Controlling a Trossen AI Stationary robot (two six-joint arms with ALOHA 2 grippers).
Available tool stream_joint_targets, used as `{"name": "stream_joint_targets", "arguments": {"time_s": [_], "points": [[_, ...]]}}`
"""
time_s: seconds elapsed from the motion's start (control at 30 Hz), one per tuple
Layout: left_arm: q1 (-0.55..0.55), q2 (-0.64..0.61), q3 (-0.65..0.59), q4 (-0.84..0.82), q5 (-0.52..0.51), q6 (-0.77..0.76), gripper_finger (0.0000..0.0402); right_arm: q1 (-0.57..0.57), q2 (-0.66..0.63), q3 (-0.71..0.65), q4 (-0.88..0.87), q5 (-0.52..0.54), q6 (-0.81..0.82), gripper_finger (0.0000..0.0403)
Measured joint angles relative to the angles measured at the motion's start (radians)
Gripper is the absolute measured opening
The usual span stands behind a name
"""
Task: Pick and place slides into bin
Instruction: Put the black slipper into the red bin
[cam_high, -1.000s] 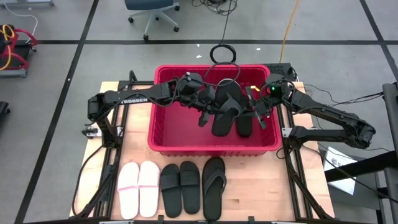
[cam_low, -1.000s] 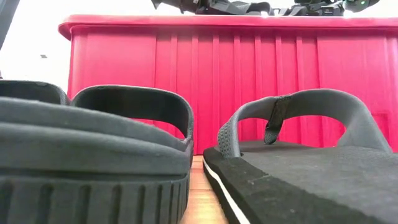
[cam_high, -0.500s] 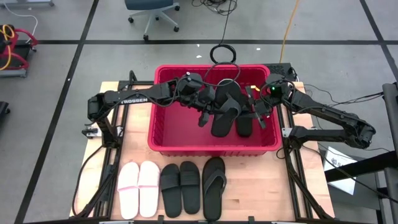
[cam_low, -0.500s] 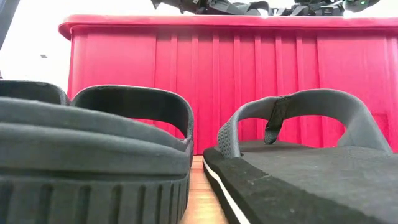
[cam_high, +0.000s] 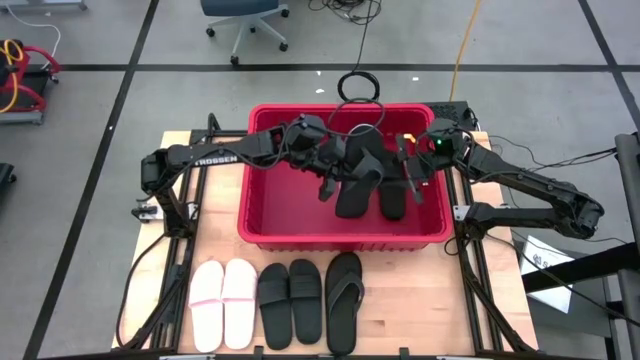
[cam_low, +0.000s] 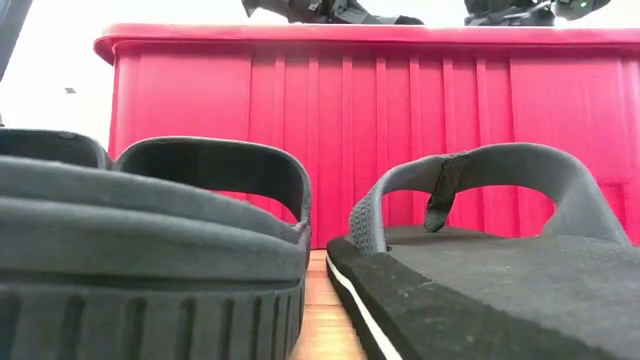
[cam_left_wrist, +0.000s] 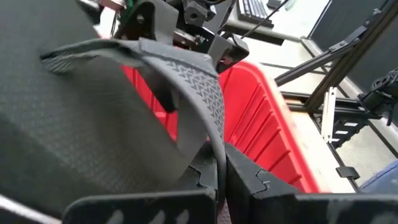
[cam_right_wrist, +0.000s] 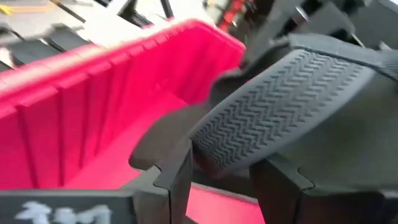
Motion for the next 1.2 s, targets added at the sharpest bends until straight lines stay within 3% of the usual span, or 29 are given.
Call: {"name": "stream_joint_targets", "arguments": {"time_s": [0.17, 0.57, 0.9, 1.2], "points": [[0.015, 0.000, 0.000, -0.042, -0.001, 0.000, 0.0003, 0.000, 0.000, 0.000, 0.000, 0.080, -0.002, 0.0143], [0.051, 0.000, 0.000, -0.099, -0.029, -0.008, 0.0003, 0.000, 0.000, 0.000, 0.000, 0.091, -0.007, 0.0145], [0.066, -0.001, 0.000, -0.161, -0.029, -0.006, 0.0002, 0.000, 0.000, 0.000, 0.007, 0.261, -0.008, 0.0143], [0.104, -0.002, 0.000, -0.243, -0.029, -0.087, 0.0001, -0.002, 0.000, 0.000, 0.007, 0.264, 0.040, 0.0145]]}}
